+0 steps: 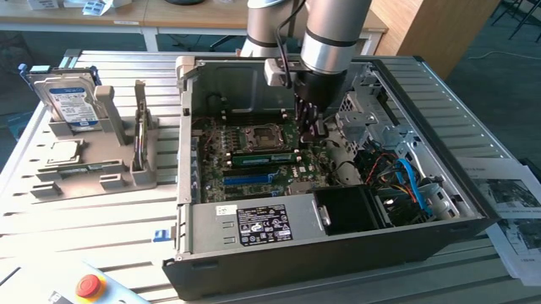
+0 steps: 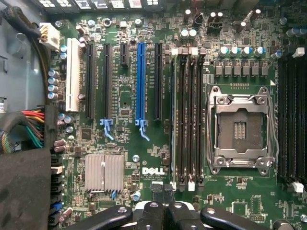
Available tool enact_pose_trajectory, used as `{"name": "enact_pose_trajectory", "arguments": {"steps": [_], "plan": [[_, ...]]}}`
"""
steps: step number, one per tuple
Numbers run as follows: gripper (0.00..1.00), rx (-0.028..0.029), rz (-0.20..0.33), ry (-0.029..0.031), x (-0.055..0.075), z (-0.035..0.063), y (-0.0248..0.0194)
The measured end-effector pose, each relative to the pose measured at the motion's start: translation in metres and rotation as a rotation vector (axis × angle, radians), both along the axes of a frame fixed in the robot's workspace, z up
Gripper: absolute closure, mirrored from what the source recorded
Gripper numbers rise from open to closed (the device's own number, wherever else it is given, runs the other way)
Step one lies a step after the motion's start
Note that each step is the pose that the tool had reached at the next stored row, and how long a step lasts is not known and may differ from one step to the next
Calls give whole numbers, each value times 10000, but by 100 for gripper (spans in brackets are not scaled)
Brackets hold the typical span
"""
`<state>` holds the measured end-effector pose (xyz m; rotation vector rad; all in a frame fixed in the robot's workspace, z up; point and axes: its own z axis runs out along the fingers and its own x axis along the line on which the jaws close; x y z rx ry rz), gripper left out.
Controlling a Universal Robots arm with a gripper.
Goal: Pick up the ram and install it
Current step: 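Press down the ram until it locks into place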
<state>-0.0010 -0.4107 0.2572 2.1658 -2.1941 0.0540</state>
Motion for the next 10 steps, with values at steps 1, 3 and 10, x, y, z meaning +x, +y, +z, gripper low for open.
{"name": "enact_pose_trajectory", "arguments": {"steps": [1, 3, 10], "plan": [[90, -7, 0, 0, -4, -5, 8], [90, -8, 0, -1, -4, -6, 10], [90, -9, 0, 0, -4, -8, 48]]}}
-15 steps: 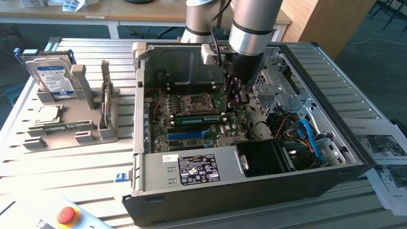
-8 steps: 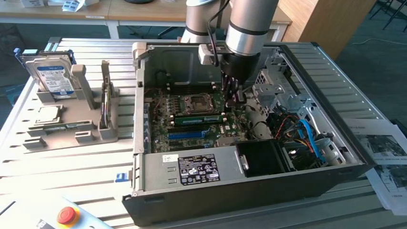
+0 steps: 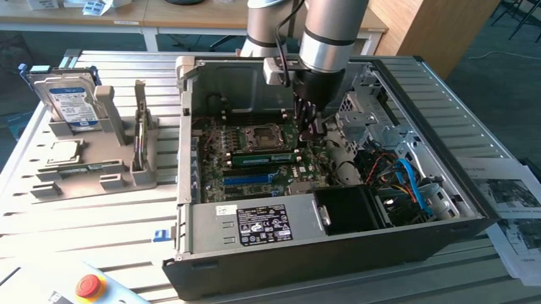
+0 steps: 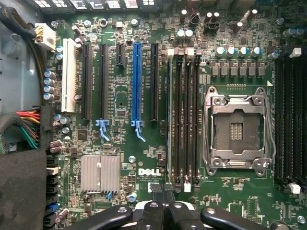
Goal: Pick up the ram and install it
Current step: 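Press down the ram until it locks into place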
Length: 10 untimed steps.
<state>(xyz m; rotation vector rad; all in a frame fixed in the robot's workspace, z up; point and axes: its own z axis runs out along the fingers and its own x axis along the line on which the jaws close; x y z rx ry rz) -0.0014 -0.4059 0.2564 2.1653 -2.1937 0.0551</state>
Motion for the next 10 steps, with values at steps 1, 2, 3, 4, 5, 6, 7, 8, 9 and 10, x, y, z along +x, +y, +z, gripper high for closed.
{"name": "enact_pose_trajectory", "arguments": {"steps": [1, 2, 3, 4, 5, 6, 7, 8, 9, 10], "plan": [[90, 1, 1, 0, 0, -1, 10], [90, 1, -1, 0, 0, -2, 18], [90, 1, 0, 0, 1, -2, 22], [90, 1, 0, -1, 0, -2, 22], [90, 1, 1, -1, 1, -2, 21], [90, 1, 0, 0, 0, -2, 21], [90, 0, 0, -1, 0, -4, 22], [90, -2, 0, 0, 0, -12, 22], [90, -4, 0, 0, 0, -23, 22], [90, -5, 0, 0, 0, -36, 22]]}}
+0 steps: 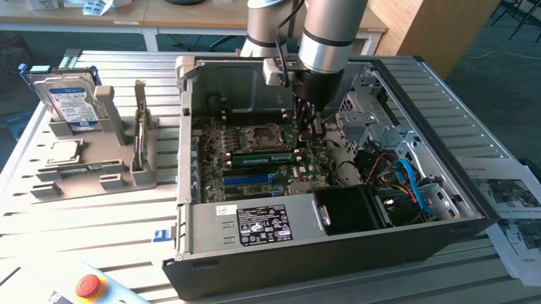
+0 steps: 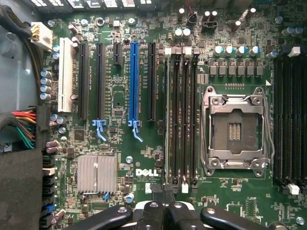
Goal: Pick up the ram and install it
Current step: 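Press down the ram until it locks into place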
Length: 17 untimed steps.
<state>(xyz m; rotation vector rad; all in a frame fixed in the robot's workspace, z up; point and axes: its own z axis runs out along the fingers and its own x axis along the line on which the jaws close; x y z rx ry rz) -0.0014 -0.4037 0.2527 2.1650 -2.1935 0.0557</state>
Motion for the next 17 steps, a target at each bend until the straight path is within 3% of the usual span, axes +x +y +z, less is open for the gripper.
{"name": "enact_pose_trajectory", "arguments": {"steps": [11, 17], "plan": [[90, -1, 0, -1, 0, -148, 0], [90, 0, -1, -1, 0, -160, 1]]}}
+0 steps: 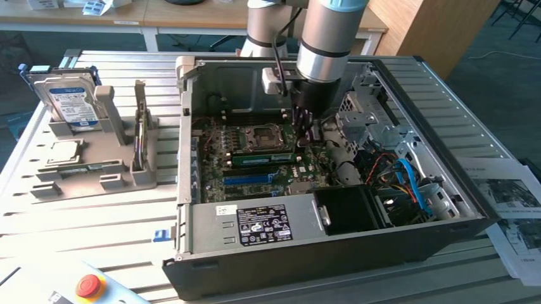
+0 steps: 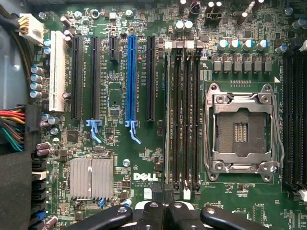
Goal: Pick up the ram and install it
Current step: 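Press down the ram until it locks into place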
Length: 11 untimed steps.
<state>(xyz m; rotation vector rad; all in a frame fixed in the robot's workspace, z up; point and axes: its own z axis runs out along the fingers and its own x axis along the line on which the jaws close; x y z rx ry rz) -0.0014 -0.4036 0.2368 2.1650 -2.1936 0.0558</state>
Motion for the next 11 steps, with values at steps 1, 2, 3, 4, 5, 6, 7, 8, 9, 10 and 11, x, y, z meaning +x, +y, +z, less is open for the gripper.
{"name": "enact_pose_trajectory", "arguments": {"steps": [1, 2, 3, 4, 5, 6, 7, 8, 9, 10, 11], "plan": [[90, 2, -1, -1, 0, -3, 4], [90, 2, -1, -1, 0, -5, 9], [90, 0, 0, -1, 0, -6, 13], [90, 2, 1, -1, 0, -8, 16], [90, 2, 1, -2, 0, -10, 18], [90, 0, 1, -2, 0, -9, 18], [90, -1, 1, -1, 0, -9, 18], [90, -2, 1, -1, 0, -9, 18], [90, -2, 0, -1, 0, -10, 18], [90, 0, 0, -2, 0, -14, 19], [90, 1, 0, -5, 0, -22, 19]]}}
